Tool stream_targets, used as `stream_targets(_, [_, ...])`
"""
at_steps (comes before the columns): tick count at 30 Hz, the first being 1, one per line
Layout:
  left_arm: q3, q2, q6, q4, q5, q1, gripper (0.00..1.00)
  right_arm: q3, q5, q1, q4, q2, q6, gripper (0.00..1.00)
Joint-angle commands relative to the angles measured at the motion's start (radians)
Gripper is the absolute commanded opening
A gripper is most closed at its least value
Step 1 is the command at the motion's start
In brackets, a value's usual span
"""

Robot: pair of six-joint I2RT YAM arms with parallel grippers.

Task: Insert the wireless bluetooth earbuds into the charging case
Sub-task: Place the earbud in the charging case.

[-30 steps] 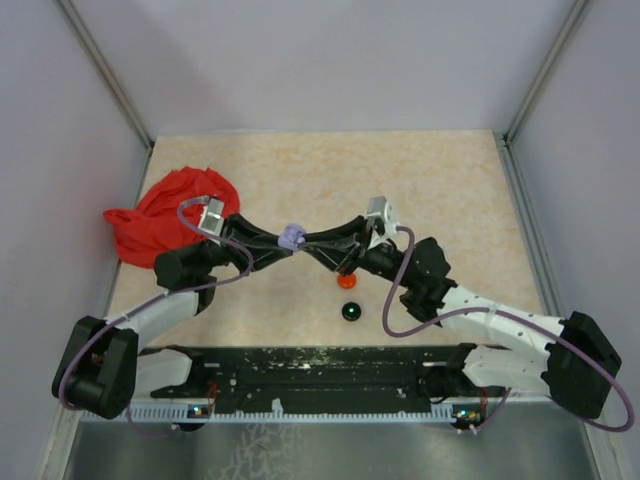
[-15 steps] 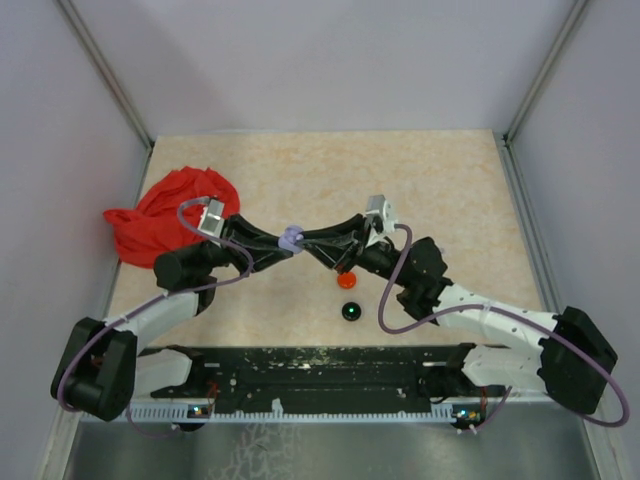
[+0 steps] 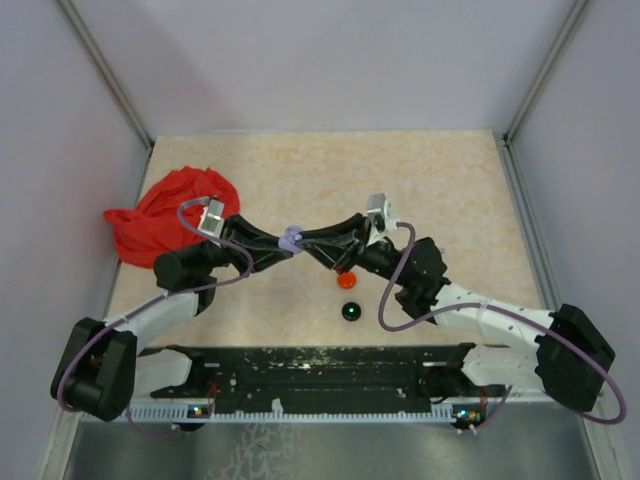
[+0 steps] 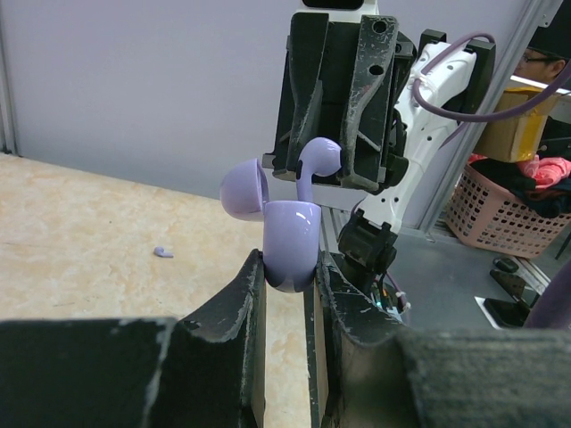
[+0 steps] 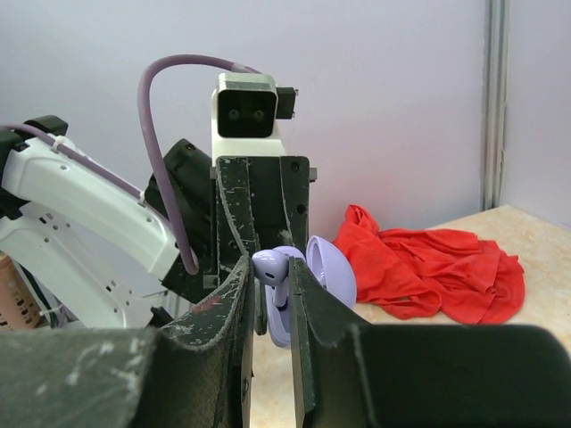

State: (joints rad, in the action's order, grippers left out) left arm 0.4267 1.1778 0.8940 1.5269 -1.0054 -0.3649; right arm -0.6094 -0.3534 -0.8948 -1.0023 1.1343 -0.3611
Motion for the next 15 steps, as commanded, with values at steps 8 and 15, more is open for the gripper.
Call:
stream_targets(8, [0.005, -0.011, 0.009, 0.263, 0.031, -0.01, 0.0, -0.022, -0.019, -0.006, -0.097, 0.018, -0.035, 0.01])
stream_targets(15, [0.0, -0.028, 0.012, 0.262, 0.062, -0.012, 0.0, -0.01, -0.018, -0.013, -0.108, 0.024, -0.037, 0.0])
